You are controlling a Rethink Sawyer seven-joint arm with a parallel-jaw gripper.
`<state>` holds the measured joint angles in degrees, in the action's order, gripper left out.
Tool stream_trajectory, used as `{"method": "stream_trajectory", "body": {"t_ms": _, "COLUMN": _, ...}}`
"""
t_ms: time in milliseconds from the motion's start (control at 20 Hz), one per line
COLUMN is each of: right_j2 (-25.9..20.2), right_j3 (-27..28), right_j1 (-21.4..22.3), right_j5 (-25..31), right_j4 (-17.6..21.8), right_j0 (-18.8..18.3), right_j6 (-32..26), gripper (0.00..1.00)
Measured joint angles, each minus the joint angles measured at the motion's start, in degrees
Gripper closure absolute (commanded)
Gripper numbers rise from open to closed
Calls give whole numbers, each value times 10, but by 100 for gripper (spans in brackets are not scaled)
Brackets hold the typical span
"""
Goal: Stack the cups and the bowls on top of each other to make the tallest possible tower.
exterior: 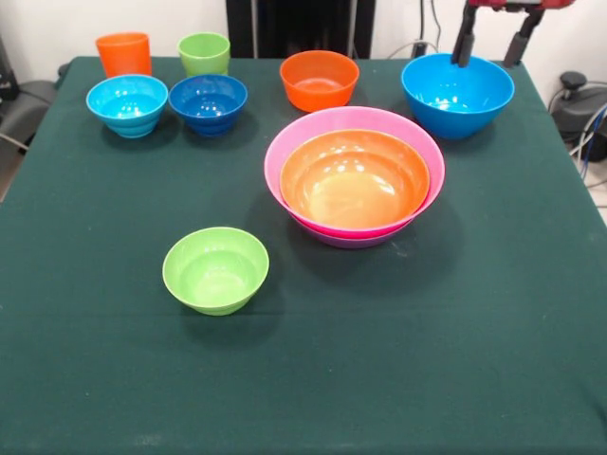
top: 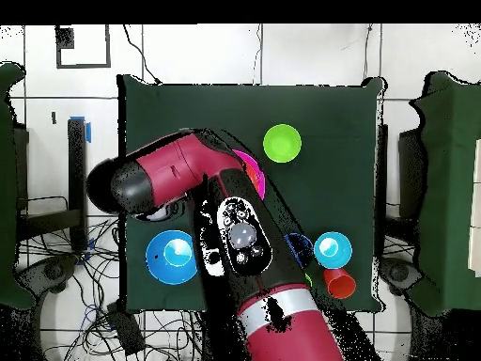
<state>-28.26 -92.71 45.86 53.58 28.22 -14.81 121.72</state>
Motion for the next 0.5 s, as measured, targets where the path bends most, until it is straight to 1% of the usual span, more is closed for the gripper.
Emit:
{"method": "stream_trajectory", "body": {"t_ms": 100, "right_j2": 0, "right_j3": -20, "right_j1": 9, "right_j5": -20, "right_j4": -3, "right_j0": -6, "right_j6": 0, "gripper": 0}}
{"method": "stream_trajectory", "body": {"t_ms": 250, "right_j2": 0, "right_j3": -68, "right_j1": 31, "right_j5": -62, "right_j4": -3, "right_j0": -13, "right_j6": 0, "gripper": 0}}
{"method": "stream_trajectory", "body": {"t_ms": 500, "right_j2": 0, "right_j3": -123, "right_j1": 54, "right_j5": -101, "right_j4": -4, "right_j0": -12, "right_j6": 0, "gripper": 0}}
